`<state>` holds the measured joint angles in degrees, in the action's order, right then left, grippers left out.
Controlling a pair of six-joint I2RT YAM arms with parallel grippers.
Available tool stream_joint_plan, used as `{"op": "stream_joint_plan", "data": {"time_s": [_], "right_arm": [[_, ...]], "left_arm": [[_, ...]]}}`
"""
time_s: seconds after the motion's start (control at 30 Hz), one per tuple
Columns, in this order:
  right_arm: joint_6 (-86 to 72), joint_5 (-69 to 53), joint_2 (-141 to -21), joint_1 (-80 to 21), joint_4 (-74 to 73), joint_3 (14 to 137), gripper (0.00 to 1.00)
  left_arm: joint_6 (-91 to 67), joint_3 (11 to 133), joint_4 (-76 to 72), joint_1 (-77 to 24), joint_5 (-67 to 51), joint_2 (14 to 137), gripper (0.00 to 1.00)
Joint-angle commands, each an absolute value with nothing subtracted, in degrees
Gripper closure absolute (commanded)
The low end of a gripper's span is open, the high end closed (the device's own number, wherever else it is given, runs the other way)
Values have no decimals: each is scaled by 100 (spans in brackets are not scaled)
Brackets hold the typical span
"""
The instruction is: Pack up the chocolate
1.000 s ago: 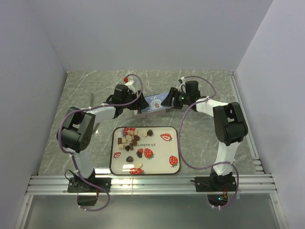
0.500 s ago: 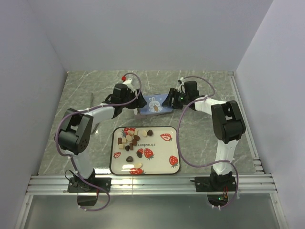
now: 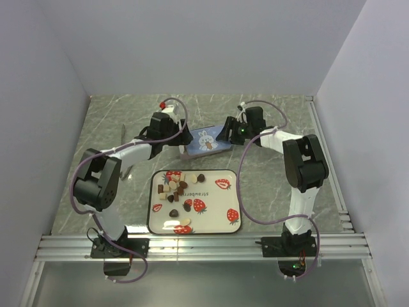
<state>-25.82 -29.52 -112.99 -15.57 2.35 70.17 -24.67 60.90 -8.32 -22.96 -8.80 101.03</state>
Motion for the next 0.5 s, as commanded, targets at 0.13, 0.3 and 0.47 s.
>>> {"op": "stream_joint_plan", "data": {"time_s": [0.13, 0.3, 0.47], "right_arm": [[-2496, -2900, -11329, -1652, 255, 7409, 30], [-2487, -2892, -11364, -1687, 202, 7506, 30], [-2479, -2883, -11426, -1723, 167, 7576, 30]], "left_arm": [[-2382, 5792, -940, -2320, -326, 9290, 24], [-2347, 5792, -800, -2312, -106, 9333, 23], [-2417, 5722, -862, -2285, -264, 9501, 23]]}}
